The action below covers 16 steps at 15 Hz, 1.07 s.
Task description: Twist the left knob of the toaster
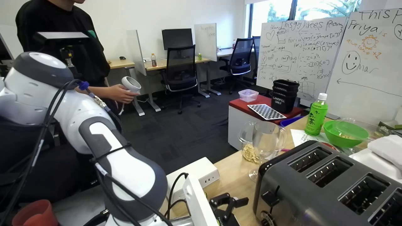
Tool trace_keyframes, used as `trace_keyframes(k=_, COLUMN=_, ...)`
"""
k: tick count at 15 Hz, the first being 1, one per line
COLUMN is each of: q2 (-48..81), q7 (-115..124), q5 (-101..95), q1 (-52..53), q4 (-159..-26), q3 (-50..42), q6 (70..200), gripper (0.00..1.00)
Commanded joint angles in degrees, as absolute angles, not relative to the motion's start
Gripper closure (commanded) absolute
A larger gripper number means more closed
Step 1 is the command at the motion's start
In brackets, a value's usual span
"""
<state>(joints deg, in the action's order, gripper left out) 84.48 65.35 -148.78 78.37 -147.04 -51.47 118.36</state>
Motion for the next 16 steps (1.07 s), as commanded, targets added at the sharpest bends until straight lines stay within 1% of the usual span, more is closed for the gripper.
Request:
trace_keyframes(k=1, q2=84.5, q7=63.3, q5=-149.3, q1=77.1, q4=-144.2, q3=-52.6, q6=121.6, gripper=0.0)
trace_keyframes(k=6, q2=84.5, q7=60.1, q5=-149.3, q1=76.6, q4=-140.8, q3=-53.0, q6=124.7, gripper=0.0)
trace_keyframes(k=7, q2=84.5, q7=59.4, q5=-149.3, q1=76.2, q4=-140.2, q3=-53.0, q6=125.5, gripper=0.02)
trace_keyframes(k=8, q2=84.5, q7=58.9, q5=-149.3, q1=75.8, q4=-139.6, q3=-53.2, q6=126.1, gripper=0.11)
trace_keyframes(k=9, q2=84.5, q7=58.5, q5=-149.3, q1=75.3, q4=-139.1, q3=-53.4, q6=126.8, gripper=0.17)
trace_keyframes(k=10, q2=84.6, q7=57.9, q5=-149.3, q1=74.8, q4=-138.7, q3=-53.7, q6=127.1, gripper=0.33)
trace_keyframes(k=12, q2=84.5, q7=57.1, q5=-149.1, q1=74.9, q4=-139.1, q3=-53.0, q6=126.7, gripper=0.46)
trace_keyframes(k=14, q2=84.5, q7=57.2, q5=-149.2, q1=75.2, q4=-140.4, q3=-52.0, q6=125.3, gripper=0.55)
trace_keyframes(k=16, q2=84.6, q7=57.6, q5=-149.2, q1=74.7, q4=-141.1, q3=-51.3, q6=124.8, gripper=0.58)
